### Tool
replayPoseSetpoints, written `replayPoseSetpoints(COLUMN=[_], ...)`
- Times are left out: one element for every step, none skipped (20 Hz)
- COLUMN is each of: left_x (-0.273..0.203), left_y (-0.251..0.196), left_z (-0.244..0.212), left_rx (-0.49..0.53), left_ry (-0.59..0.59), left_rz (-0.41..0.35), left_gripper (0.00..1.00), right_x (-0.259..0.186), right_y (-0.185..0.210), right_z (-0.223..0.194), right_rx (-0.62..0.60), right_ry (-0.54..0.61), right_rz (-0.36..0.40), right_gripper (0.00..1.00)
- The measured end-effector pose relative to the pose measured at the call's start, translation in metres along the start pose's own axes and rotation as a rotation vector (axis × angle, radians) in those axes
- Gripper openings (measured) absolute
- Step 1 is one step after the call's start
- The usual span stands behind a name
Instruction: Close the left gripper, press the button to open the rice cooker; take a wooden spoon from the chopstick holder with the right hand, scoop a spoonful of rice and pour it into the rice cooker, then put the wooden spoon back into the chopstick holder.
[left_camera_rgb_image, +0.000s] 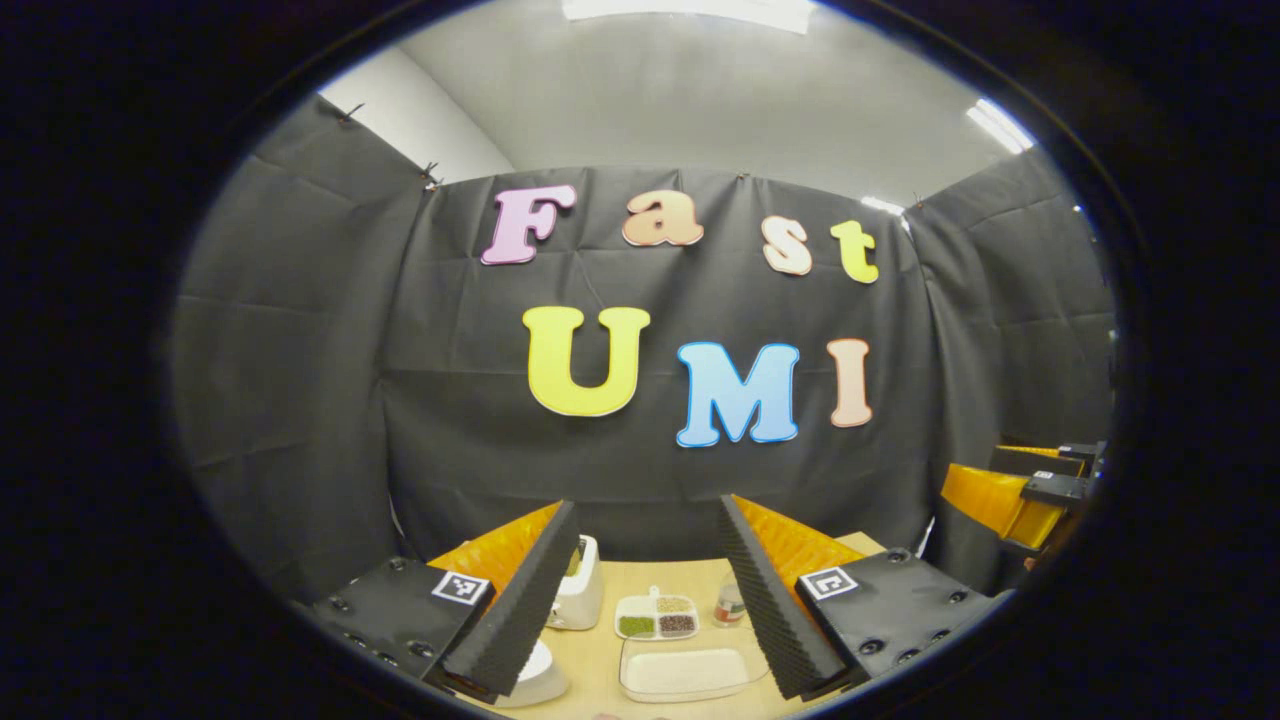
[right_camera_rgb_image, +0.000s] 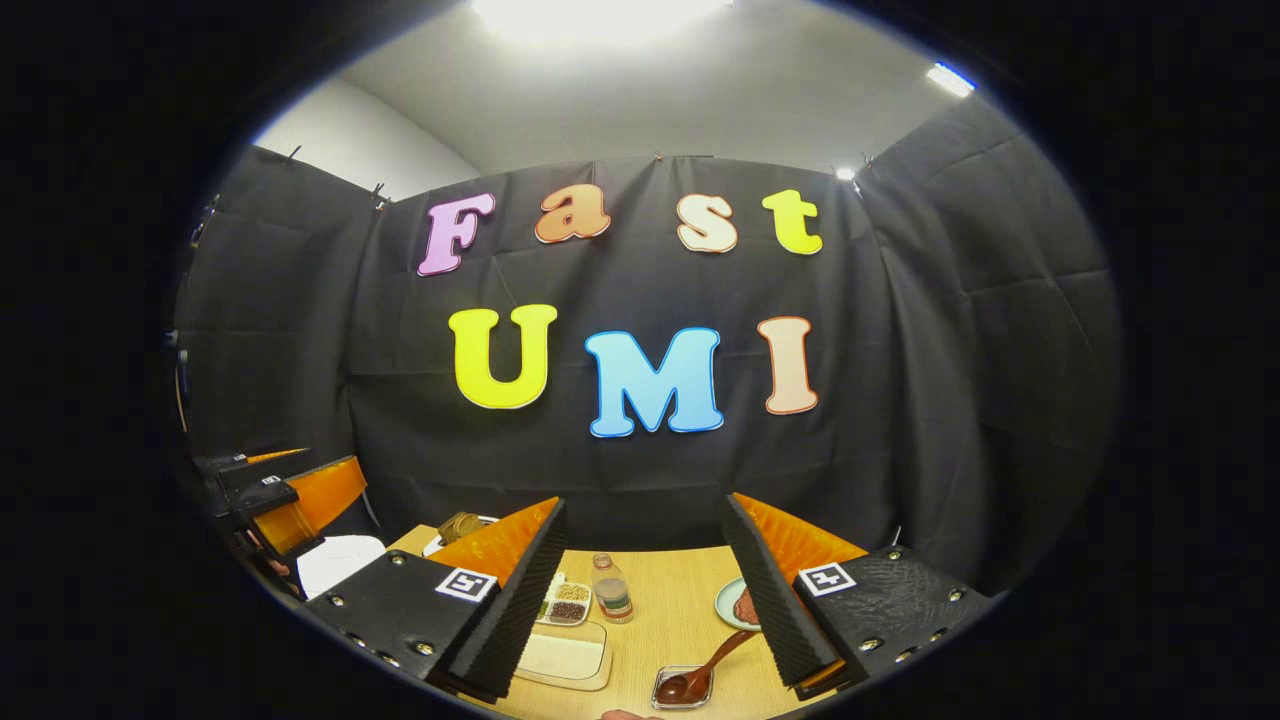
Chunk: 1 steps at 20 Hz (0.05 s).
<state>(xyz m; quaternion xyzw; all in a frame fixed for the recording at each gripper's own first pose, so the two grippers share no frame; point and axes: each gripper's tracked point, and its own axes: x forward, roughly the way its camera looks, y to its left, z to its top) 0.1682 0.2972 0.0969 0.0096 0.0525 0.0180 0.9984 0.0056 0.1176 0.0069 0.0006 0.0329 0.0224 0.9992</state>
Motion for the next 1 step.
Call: replayPoseSetpoints(left_x=[-0.0019], left_y=[0.0024], left_z=[0.0001], left_rx=[0.002], left_ry=[0.000], left_rz=[-0.004], left_gripper=[0.97], right_x=[-0.0019], right_y=[0.0021], right_z=[0.0002], right_rx=[0.001], right_ry=[0.001], right_rz=[-0.006], right_gripper=[0.94])
